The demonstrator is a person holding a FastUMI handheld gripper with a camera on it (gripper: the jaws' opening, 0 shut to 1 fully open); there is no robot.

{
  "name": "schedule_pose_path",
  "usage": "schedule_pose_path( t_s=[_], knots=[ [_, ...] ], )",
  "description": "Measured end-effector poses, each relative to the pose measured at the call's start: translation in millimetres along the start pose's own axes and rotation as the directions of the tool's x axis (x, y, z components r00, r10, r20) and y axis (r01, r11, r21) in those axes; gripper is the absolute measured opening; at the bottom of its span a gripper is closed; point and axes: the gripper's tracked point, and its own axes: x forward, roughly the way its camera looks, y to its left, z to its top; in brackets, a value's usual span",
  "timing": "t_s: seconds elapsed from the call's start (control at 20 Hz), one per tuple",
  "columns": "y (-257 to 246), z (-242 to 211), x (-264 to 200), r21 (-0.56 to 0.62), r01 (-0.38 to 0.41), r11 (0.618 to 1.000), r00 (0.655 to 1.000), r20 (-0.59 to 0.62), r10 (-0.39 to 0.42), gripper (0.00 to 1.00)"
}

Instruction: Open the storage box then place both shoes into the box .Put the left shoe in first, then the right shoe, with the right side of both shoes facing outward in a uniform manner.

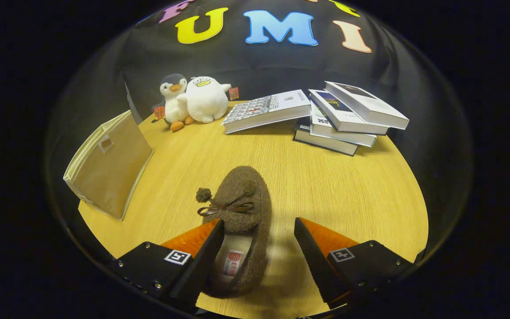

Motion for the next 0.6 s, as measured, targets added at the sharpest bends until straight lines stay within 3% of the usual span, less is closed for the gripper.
schedule_pose_path(
  t_s=[0.2,0.5,0.55,0.6],
  knots=[
    [3,-7,3,-0.040,-0.016,0.999,1.000,-0.023,0.015,0.89],
    [2,-27,19,-0.066,-0.007,0.998,0.997,-0.075,0.002,0.88],
    [2,-24,15,-0.050,0.004,0.999,0.997,-0.077,-0.008,0.80],
    [2,-24,17,-0.023,0.009,1.000,0.997,-0.080,-0.011,0.57]
  ],
)
